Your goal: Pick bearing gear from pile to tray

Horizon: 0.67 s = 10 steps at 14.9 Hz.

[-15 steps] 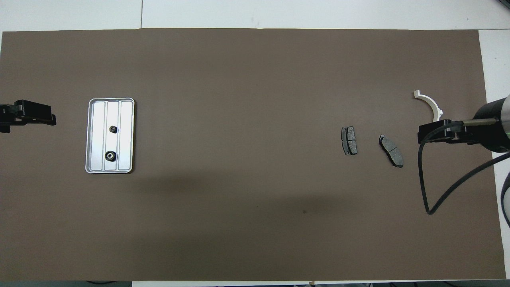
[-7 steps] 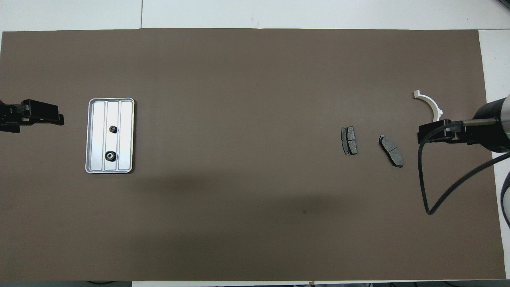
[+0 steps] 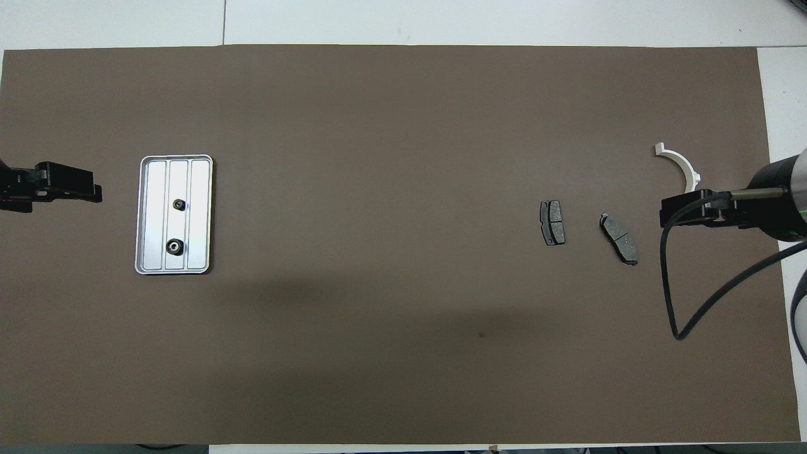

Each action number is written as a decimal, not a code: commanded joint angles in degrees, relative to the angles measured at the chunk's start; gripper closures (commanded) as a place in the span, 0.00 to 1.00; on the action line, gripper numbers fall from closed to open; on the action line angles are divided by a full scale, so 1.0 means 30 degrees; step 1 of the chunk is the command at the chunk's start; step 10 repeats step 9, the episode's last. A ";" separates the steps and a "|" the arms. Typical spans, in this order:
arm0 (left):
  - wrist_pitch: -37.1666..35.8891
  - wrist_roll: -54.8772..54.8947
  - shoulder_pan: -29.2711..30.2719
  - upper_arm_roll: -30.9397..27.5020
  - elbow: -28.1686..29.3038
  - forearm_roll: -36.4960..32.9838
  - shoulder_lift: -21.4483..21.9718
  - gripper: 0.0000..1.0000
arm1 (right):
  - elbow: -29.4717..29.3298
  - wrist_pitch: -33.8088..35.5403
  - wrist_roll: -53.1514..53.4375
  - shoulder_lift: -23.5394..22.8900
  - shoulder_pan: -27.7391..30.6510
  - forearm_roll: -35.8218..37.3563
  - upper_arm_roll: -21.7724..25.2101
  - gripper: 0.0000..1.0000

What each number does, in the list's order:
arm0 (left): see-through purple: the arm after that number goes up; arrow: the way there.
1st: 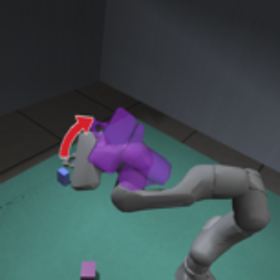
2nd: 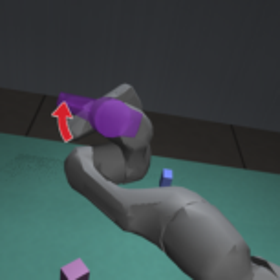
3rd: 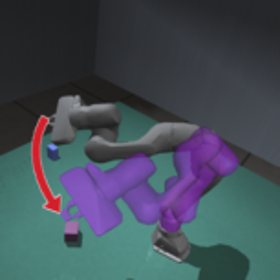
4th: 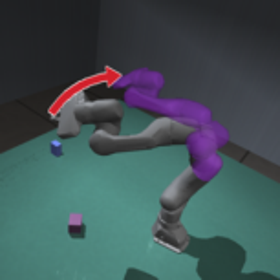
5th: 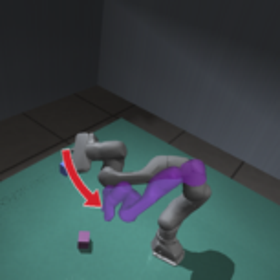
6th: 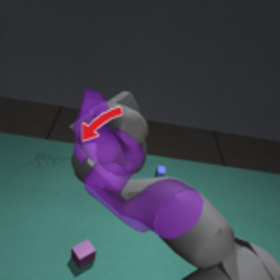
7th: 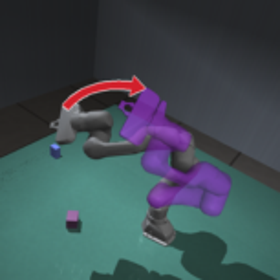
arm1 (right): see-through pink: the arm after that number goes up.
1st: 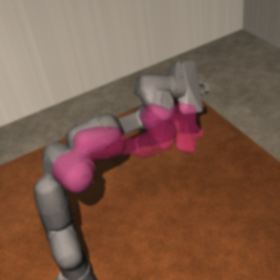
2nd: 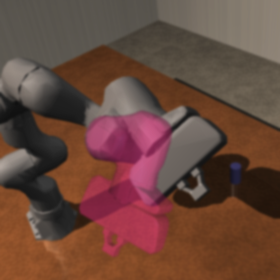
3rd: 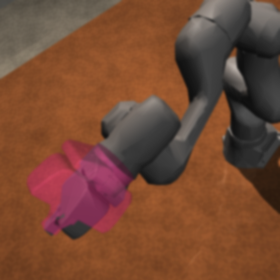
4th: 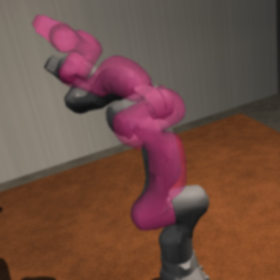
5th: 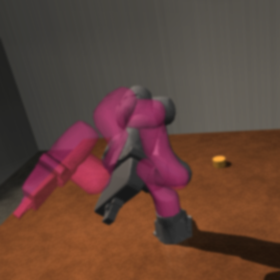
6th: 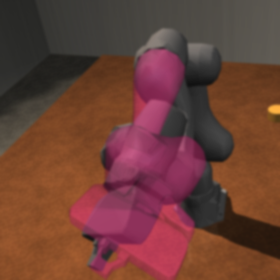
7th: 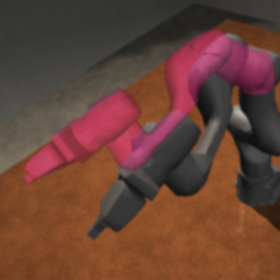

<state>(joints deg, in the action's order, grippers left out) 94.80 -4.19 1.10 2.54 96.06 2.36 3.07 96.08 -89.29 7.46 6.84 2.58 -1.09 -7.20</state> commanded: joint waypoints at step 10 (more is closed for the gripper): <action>-0.0369 0.1193 0.0278 0.0267 0.0441 0.0182 0.0472 0.00 | 0.0228 -0.0148 0.0062 0.0268 -0.0010 -0.0252 -0.0001 0.00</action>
